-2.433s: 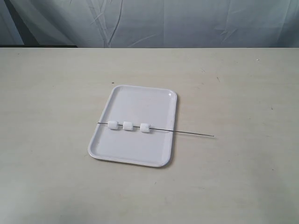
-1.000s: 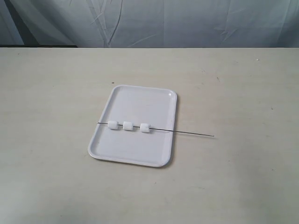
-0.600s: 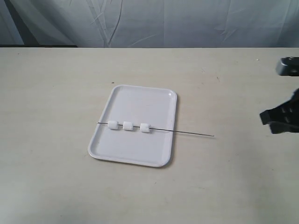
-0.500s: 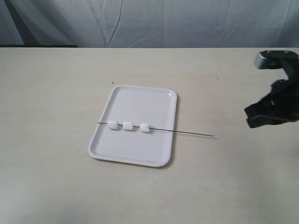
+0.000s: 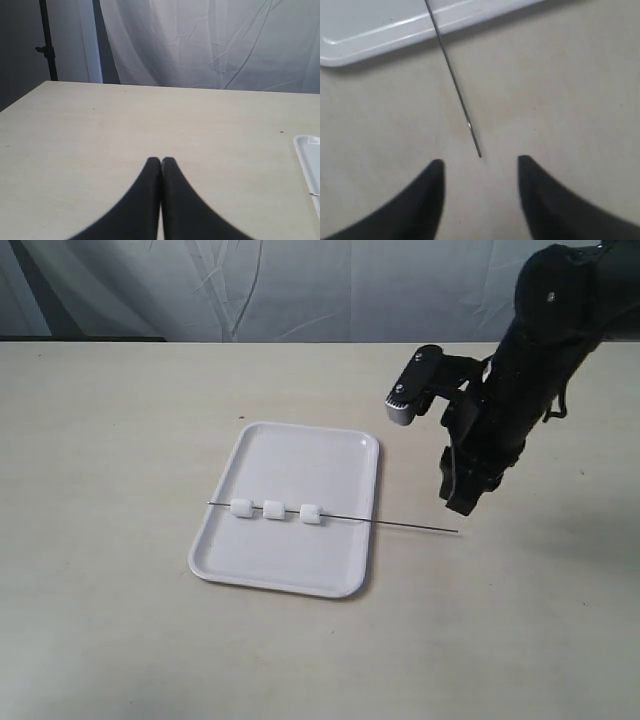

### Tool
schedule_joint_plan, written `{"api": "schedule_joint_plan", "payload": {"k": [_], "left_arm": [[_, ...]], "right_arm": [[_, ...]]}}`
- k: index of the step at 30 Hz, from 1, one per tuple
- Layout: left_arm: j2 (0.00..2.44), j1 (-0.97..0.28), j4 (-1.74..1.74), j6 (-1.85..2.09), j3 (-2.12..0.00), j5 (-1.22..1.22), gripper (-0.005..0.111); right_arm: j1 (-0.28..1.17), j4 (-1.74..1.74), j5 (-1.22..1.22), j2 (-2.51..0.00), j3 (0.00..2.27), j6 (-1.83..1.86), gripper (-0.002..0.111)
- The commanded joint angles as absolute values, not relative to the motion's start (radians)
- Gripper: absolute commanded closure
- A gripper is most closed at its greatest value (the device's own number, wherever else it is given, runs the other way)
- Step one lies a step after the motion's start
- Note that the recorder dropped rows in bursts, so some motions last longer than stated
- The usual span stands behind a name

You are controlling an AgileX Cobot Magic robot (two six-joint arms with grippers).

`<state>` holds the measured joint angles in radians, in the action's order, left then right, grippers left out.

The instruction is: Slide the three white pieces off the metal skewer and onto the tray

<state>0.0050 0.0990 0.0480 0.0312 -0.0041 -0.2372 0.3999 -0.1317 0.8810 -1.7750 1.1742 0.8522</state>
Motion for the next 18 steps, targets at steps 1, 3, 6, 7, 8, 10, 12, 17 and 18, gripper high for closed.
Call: {"api": "schedule_joint_plan", "payload": {"k": [1, 3, 6, 7, 8, 10, 12, 17, 18], "left_arm": [[0.000, 0.101, 0.048, 0.030, 0.000, -0.232, 0.107], [0.000, 0.101, 0.048, 0.030, 0.000, -0.232, 0.107], [0.000, 0.101, 0.048, 0.030, 0.000, -0.232, 0.107], [0.000, 0.101, 0.048, 0.030, 0.000, -0.232, 0.107], [0.000, 0.101, 0.048, 0.030, 0.000, -0.232, 0.107], [0.000, 0.101, 0.048, 0.030, 0.000, -0.232, 0.107], [0.000, 0.101, 0.048, 0.030, 0.000, -0.232, 0.107], [0.000, 0.101, 0.048, 0.030, 0.000, -0.232, 0.107], [0.000, 0.101, 0.048, 0.030, 0.000, -0.232, 0.107]], "right_arm": [[0.446, -0.102, 0.831, -1.821, 1.189, 0.866, 0.041], [0.470, -0.069, 0.831, -1.840, 1.191, 0.884, 0.052], [0.504, -0.028, 0.821, -1.875, 1.191, 0.896, 0.073], [0.513, -0.028, 0.812, -1.889, 1.193, 0.906, 0.075], [0.524, -0.028, 0.803, -1.903, 1.193, 0.915, 0.075], [0.535, -0.028, 0.793, -1.933, 1.193, 0.922, 0.075], [0.541, -0.026, 0.776, -1.961, 1.193, 0.925, 0.075], [0.541, -0.021, 0.758, -2.029, 1.193, 0.925, 0.075], [0.541, -0.021, 0.749, -2.035, 1.193, 0.925, 0.075]]}}
